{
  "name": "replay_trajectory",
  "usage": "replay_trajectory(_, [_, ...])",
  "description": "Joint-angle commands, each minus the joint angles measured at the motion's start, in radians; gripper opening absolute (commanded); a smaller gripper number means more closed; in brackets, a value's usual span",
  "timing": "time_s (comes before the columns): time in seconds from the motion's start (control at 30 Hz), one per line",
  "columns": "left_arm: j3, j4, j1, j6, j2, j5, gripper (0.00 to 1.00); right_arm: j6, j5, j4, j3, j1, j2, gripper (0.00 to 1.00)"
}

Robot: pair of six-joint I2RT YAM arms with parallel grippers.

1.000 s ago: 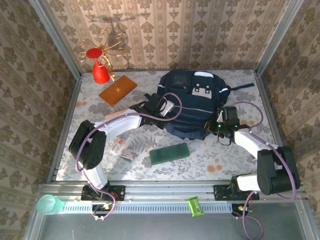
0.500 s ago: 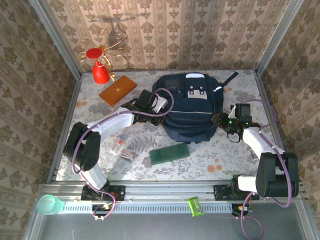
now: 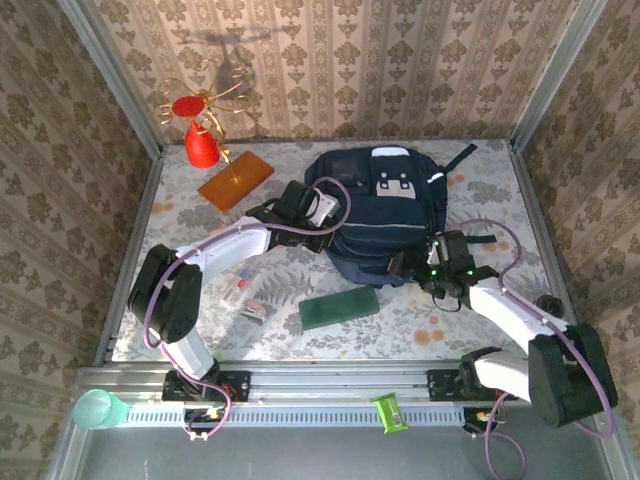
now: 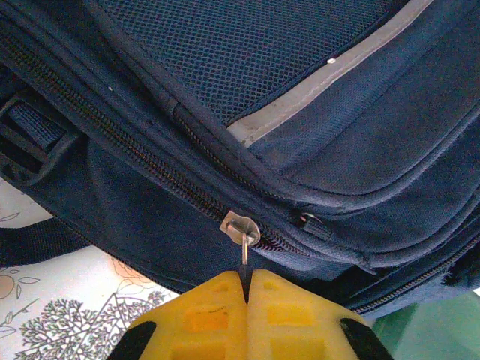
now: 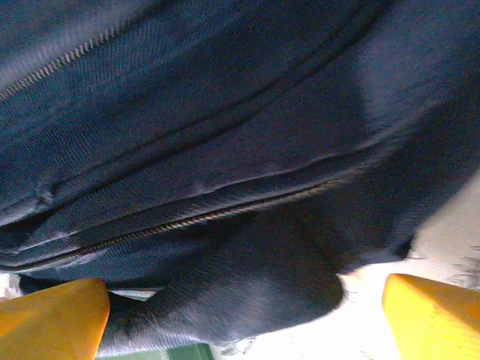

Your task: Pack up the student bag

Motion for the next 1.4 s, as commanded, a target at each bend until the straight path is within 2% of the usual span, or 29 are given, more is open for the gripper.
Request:
replay_trajectory(0.0, [0.013,0.014,-0.015,-0.006,-0.017,0.018,0.0,0.073,0.046,0.109,0.016,0.037,0.053,0.87])
replay_trajectory(0.07, [0.007,0.013,-0.013,-0.001,-0.024,0.008,0.0,0.056,0.093,0.113,0.021,0.032,0.069,0.72])
replay_trajectory(0.17, [-0.002,0.003,-0.005,0.011,-0.029,-0.018,0.0,0.006,0.169,0.093,0.021,0.007,0.055,0.36])
replay_trajectory(0.23, [-0.002,-0.02,0.004,0.032,-0.028,-0.063,0.0,-0.014,0.184,0.076,0.018,-0.033,0.039,0.16])
replay_trajectory(0.3, [0.0,-0.038,0.017,0.052,-0.029,-0.101,0.0,-0.03,0.182,0.055,0.019,-0.074,0.019,0.1])
replay_trajectory(0.47, [0.007,-0.025,0.064,0.085,-0.023,-0.16,0.0,-0.056,0.178,0.01,0.014,-0.151,-0.053,0.03])
replay_trajectory(0.7, [0.094,0.006,0.132,0.118,0.094,-0.223,0.0,-0.044,0.148,0.005,0.003,-0.158,-0.08,0.0])
replay_trajectory(0.9, [0.155,0.025,0.16,0.138,0.151,-0.211,0.0,-0.065,0.129,0.018,-0.021,-0.158,-0.108,0.0])
replay_trajectory(1.07, [0.176,0.073,0.193,0.129,0.212,-0.193,0.0,-0.069,0.047,0.066,-0.038,-0.157,-0.089,0.0])
replay_trajectory(1.17, [0.184,0.091,0.202,0.125,0.238,-0.155,0.09,-0.055,0.019,0.084,-0.05,-0.143,-0.076,0.0])
replay_trajectory(1.27, [0.186,0.095,0.205,0.114,0.236,-0.138,0.23,-0.023,0.018,0.111,-0.081,-0.119,-0.081,0.0])
replay_trajectory(1.37, [0.162,0.117,0.206,0.099,0.205,-0.13,0.31,0.025,0.024,0.153,-0.116,-0.095,-0.088,0.0])
